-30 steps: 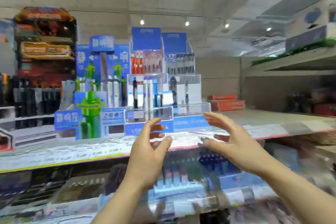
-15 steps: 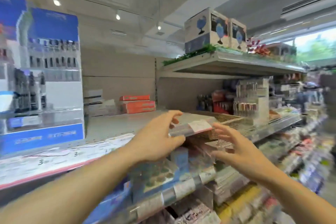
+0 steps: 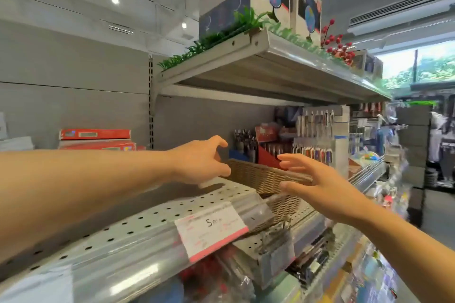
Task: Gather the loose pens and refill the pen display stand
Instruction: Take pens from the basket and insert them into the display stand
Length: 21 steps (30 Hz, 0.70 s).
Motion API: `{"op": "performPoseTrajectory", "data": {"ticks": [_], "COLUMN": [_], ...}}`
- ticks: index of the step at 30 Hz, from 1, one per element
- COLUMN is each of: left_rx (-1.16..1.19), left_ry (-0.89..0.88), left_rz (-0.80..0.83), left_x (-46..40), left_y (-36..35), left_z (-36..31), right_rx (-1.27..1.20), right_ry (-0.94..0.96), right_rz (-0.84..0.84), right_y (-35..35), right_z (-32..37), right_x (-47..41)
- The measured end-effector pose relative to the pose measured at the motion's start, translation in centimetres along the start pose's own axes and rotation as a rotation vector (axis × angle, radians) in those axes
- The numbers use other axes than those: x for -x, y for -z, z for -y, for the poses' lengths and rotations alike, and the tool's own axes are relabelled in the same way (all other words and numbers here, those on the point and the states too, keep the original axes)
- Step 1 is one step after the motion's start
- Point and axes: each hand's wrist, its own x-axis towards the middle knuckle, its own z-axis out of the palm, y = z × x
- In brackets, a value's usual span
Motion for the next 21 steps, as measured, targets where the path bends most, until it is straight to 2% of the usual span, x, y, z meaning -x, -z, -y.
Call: {"op": "performPoseTrajectory", "data": {"ticks": [4, 7, 13, 15, 19, 21], "left_rx": [0.006, 0.011, -0.136, -0.26, -0.574, -0.522], "left_ry": [0.03, 0.083, 0.074, 0.159, 0.29, 0.314], "left_rz": [-0.004, -0.005, -0.036, 0.122, 0.58, 0.671], "left_x": [-5.7, -8.3, -12.0, -13.1, -15.5, -16.9], "left_y": [-2.5, -4.1, -5.8, -6.3, -8.5, -9.6], "left_z": [0.6, 1.8, 3.5, 3.8, 3.5, 2.9], "right_rx": [0.035, 0.061, 0.115, 0.151, 0.183, 0.152], "right_ry": [0.068, 0.127, 0.19, 0.245, 0.38, 0.425], "right_rz": [-0.026, 0.045, 0.573, 0.666, 0.739, 0.797], "right_y": [0.2, 0.1, -0.9, -1.3, -2.5, -3.6], "right_z": [-3.6, -5.9, -10.0, -11.1, -12.8, -13.1], "right_x": [-4.7, -8.9, -17.2, -19.4, -23.0, -24.6]}}
